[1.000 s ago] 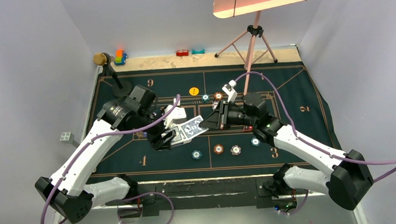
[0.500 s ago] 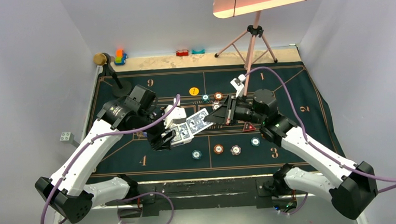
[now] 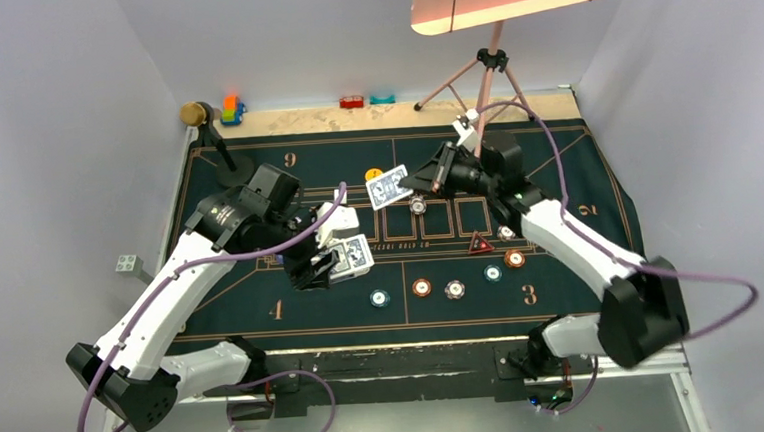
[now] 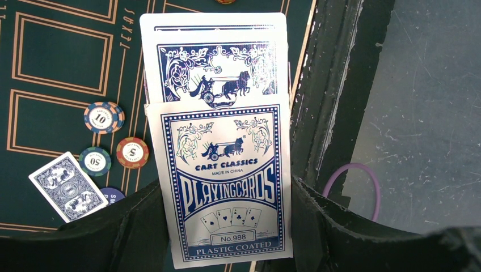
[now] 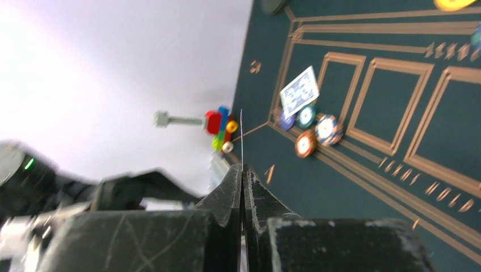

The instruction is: Distribute texas hold em gaming equipment

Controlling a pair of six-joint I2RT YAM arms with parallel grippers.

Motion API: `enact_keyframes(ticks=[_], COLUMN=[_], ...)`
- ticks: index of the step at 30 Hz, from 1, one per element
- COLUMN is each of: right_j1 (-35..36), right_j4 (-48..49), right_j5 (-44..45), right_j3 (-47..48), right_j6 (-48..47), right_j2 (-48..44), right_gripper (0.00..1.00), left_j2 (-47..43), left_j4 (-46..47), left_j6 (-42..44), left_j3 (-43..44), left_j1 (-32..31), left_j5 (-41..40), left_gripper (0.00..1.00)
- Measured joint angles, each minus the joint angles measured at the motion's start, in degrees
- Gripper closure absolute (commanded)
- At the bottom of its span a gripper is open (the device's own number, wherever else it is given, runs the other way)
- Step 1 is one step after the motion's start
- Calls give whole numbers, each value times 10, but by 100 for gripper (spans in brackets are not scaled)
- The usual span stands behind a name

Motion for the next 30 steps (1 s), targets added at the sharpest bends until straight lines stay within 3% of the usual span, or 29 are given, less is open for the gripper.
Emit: enact_keyframes(ticks=[10,14,30], right_j1=[-10,-10,16], right_j4=[12,5,-56], right_j5=[56,79,163], right_j3=[199,267,440], right_j6=[-56,-63,-86], right_j2=[355,448,575], right_gripper=[100,100,99], left_j2=[-4,-6,-18], left_j4=[-3,-9,-15], left_j6=[0,0,0], left_j3=[0,0,0], left_j1=[0,0,1], left_j5=[0,0,0], left_gripper=[100,100,100])
